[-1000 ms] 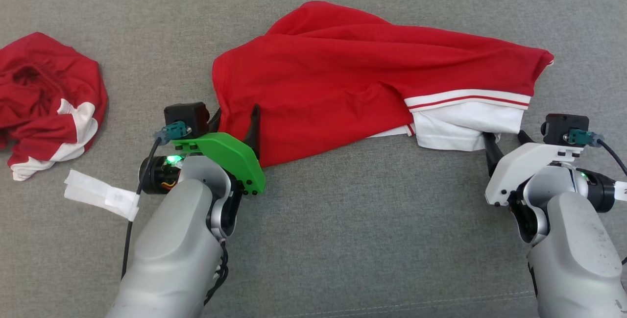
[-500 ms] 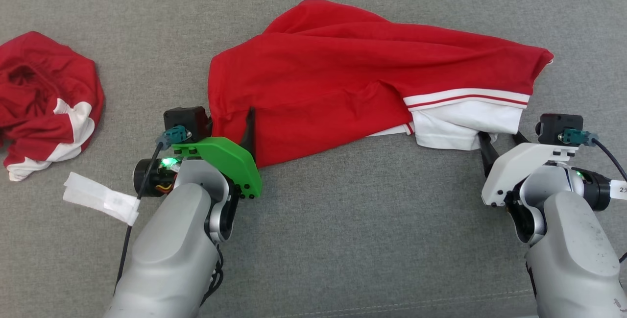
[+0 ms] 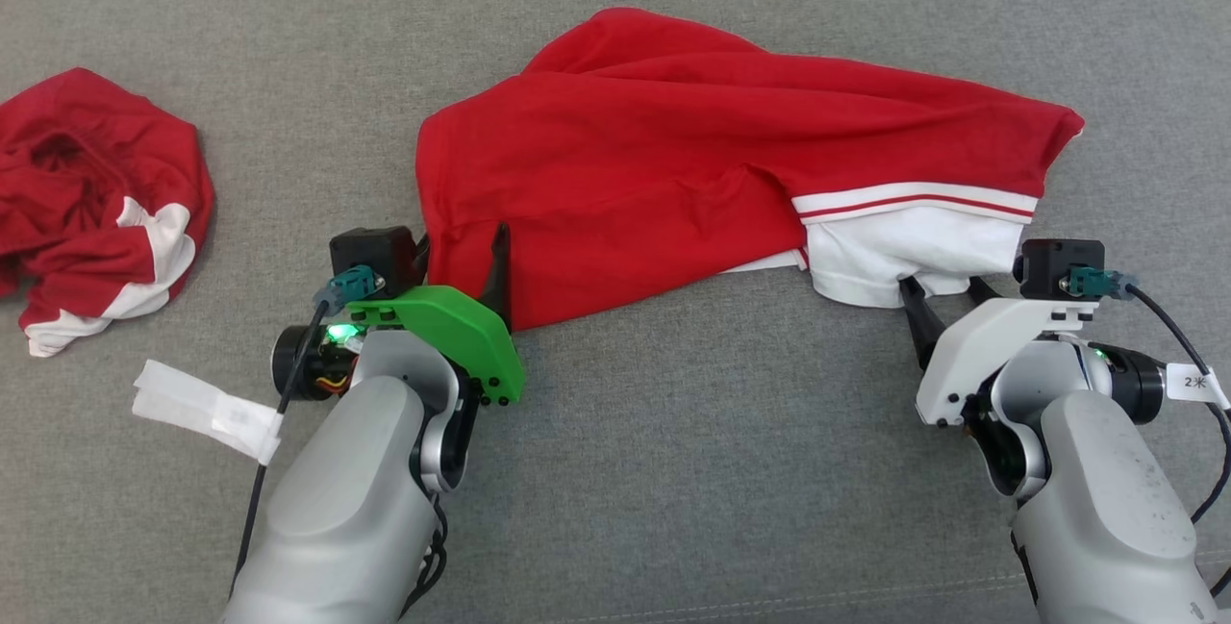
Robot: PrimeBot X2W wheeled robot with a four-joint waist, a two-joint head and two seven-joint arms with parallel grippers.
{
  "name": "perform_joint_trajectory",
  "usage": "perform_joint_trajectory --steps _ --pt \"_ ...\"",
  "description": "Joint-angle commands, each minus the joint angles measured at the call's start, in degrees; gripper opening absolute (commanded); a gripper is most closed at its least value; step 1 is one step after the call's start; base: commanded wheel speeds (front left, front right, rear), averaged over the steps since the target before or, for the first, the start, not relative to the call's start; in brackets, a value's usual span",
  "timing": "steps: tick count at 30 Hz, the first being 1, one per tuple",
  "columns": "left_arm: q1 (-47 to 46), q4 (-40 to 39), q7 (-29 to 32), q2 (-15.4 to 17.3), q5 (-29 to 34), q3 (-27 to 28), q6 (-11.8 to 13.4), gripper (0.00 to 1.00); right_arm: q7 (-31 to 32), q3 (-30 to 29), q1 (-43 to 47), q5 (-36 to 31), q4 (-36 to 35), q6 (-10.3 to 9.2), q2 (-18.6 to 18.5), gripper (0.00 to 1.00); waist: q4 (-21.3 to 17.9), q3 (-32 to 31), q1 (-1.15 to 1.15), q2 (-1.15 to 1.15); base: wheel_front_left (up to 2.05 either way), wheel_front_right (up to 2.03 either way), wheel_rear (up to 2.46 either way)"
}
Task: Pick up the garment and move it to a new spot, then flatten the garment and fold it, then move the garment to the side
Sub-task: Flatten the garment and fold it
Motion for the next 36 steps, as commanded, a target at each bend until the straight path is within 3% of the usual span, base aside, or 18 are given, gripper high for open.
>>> perform_joint_trajectory --steps 1,13,14,16,18,20,21,22,29,36 --pt "0.3 -0.2 -0.1 0.3 -0.1 -0.1 -0.1 1.0 1.9 0.0 2.9 -1.0 2.3 0.52 1.4 1.0 -0.1 0.0 0.0 0.0 0.0 0.0 0.0" --pt "0.1 -2.3 0.2 0.9 -0.5 -0.4 0.1 1.0 2.6 -4.4 1.3 -4.2 2.6 0.27 0.9 1.0 0.6 -0.2 0.0 0.0 0.0 0.0 0.0" --pt "0.2 -2.5 0.3 0.9 -0.6 -0.4 0.1 0.96 2.9 -4.3 1.4 -4.2 2.7 0.26 0.9 1.0 0.6 -0.1 0.0 0.0 0.0 0.0 0.0" --pt "0.2 -2.5 0.5 1.1 -0.8 -0.5 -0.2 0.79 3.3 -4.2 1.4 -4.2 2.7 0.26 0.9 1.0 0.6 0.0 0.0 0.0 0.0 0.0 0.0" --pt "0.0 -1.9 0.9 1.3 -0.8 -0.7 -0.4 0.33 3.9 -4.1 1.4 -4.2 2.9 0.26 0.9 0.99 0.5 0.1 0.0 0.0 0.0 0.0 0.0" --pt "-0.4 -1.4 0.7 1.4 -1.0 -0.8 -0.6 0.03 4.5 -3.8 1.3 -4.2 3.2 0.26 1.0 0.48 0.4 0.3 0.0 0.0 0.0 0.0 0.0" --pt "-0.6 -0.9 0.7 1.4 -1.0 -0.8 -0.6 0.0 4.7 -3.7 1.3 -4.4 3.1 0.26 1.0 0.05 0.3 0.3 0.0 0.0 0.0 0.0 0.0" --pt "-0.8 -0.6 0.5 1.5 -1.0 -0.8 -0.8 0.0 4.7 -3.6 1.2 -4.6 3.1 0.26 1.0 0.0 0.2 0.4 0.0 0.0 0.0 0.0 0.0" --pt "-1.4 2.0 -2.1 1.5 -2.4 0.6 -1.9 0.0 3.1 -3.3 0.4 -4.2 1.7 0.31 1.0 0.0 -0.2 0.3 0.0 0.0 0.0 0.0 0.0" --pt "-0.3 -0.5 -7.5 -0.2 -10.1 5.9 -7.8 0.0 -2.9 -2.1 0.3 0.2 -3.8 0.35 1.0 0.0 -0.1 -0.6 0.0 0.0 0.0 0.0 0.0"
